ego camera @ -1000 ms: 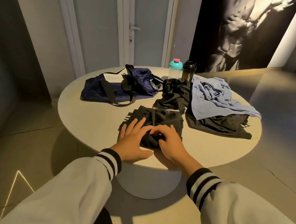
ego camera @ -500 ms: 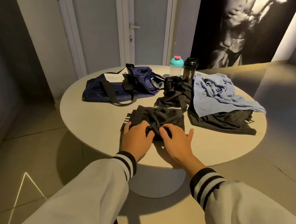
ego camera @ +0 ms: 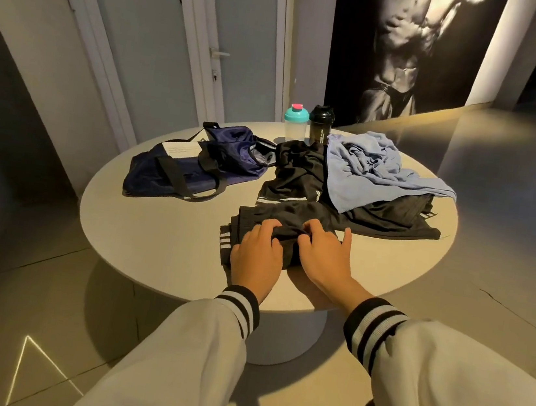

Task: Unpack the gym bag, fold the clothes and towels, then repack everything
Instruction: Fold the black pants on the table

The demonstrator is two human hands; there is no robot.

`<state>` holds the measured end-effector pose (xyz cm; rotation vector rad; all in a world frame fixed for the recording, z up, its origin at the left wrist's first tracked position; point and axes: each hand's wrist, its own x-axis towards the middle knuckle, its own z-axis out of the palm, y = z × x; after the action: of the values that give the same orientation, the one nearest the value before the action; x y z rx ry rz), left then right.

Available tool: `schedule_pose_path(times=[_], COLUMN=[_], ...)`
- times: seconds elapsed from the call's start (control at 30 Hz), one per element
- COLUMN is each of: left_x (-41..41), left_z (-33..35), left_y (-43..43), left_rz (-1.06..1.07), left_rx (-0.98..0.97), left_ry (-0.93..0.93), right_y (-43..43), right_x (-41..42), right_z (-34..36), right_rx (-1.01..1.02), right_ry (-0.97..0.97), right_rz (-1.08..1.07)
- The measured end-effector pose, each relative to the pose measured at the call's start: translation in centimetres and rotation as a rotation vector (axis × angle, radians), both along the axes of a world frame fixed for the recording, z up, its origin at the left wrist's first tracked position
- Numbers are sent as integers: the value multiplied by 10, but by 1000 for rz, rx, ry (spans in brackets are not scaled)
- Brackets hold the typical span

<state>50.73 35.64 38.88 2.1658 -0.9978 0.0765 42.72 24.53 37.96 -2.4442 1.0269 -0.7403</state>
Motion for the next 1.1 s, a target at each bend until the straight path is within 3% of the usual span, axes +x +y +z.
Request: schedule_pose_path(times=[0.1, 0.3, 0.53, 0.67, 0.73, 0.83, 0.93, 1.1], left_x=[4, 13, 24, 30, 30, 24, 20, 41], left_z=[-8, -17, -20, -22, -23, -20, -21, -21], left_y=[-5, -4, -6, -8, -8, -6, -2, 5], left_rz=[45, 48, 94, 139, 159, 17, -213, -237], left_rx=[7, 17, 152, 315, 378, 217, 202, 316], left_ry=[-103, -157, -177, -201, -297, -508, -398, -283], right_y=[2, 6, 2, 2, 3, 2, 0, -2], right_x=[1, 6, 2, 0, 0, -2, -3, -3], right_z=[1, -4, -20, -22, -22, -21, -21, -26], right_rx=[-47, -362, -156, -72, -72, -70, -77, -89], right_ry=[-9, -35, 110, 93, 96, 87, 65, -103], right_rz=[-6, -27, -5, -15, -2, 29, 45, 88])
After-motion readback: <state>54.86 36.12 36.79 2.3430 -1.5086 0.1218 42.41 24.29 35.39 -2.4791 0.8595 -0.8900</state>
